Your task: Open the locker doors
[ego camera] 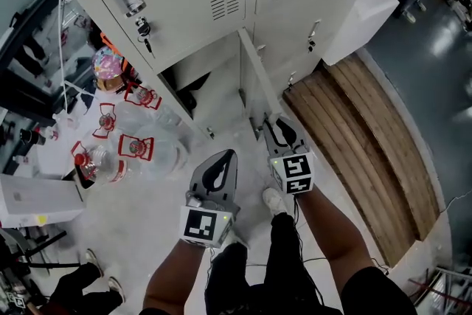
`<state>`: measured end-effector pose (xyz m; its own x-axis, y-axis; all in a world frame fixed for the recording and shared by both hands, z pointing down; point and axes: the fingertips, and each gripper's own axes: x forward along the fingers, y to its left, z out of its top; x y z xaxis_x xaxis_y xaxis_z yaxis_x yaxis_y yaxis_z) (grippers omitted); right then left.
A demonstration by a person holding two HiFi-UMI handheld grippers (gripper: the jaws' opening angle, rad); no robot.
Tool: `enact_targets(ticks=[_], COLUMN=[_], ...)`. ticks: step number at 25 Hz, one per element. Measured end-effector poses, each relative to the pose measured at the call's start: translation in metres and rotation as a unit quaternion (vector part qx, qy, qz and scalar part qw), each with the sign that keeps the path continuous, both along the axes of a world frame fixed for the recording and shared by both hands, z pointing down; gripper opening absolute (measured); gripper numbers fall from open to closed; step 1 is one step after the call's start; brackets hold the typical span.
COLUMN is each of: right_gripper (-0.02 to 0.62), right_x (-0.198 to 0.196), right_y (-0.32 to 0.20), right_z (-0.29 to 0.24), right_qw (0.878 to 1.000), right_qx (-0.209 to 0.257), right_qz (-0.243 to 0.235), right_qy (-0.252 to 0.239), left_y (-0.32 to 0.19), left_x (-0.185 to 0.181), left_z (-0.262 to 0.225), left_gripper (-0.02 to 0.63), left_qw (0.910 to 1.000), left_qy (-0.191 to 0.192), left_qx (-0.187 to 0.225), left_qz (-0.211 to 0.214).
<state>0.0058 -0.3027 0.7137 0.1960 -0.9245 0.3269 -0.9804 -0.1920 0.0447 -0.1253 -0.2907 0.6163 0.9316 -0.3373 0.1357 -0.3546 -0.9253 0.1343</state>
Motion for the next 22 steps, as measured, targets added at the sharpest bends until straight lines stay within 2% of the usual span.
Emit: enact_targets(ticks=[5, 11, 16, 22], right_gripper=[0.089, 0.087, 0.091, 0.135], right_x=[0.019, 0.032, 0.032, 0.020], right_y=[0.012, 0.017, 0.018, 0.028], right_z=[0.000, -0.001, -0.001, -0.019], right_qw=[0.999, 0.998, 0.998, 0.998], right_qx=[-0.025, -0.035, -0.046, -0.045], right_qz=[0.025, 0.037, 0.040, 0.034], right_qy=[-0.022, -0.025, -0.022, -0.008], left_y=[0.009, 0.011, 0.003, 0.000], left_x=[-0.003, -0.008, -0.016, -0.026], left_z=[-0.019, -0.036, -0.042, -0.047], left_gripper=[0.002, 0.001, 0.002, 0.002], left_qw=[1.0000, 1.0000, 1.0000, 1.0000], left_qy=[-0.005, -0.009, -0.007, -0.007], left_qx=[0.002, 0.003, 0.000, 0.000], left_qz=[0.003, 0.001, -0.007, 0.001])
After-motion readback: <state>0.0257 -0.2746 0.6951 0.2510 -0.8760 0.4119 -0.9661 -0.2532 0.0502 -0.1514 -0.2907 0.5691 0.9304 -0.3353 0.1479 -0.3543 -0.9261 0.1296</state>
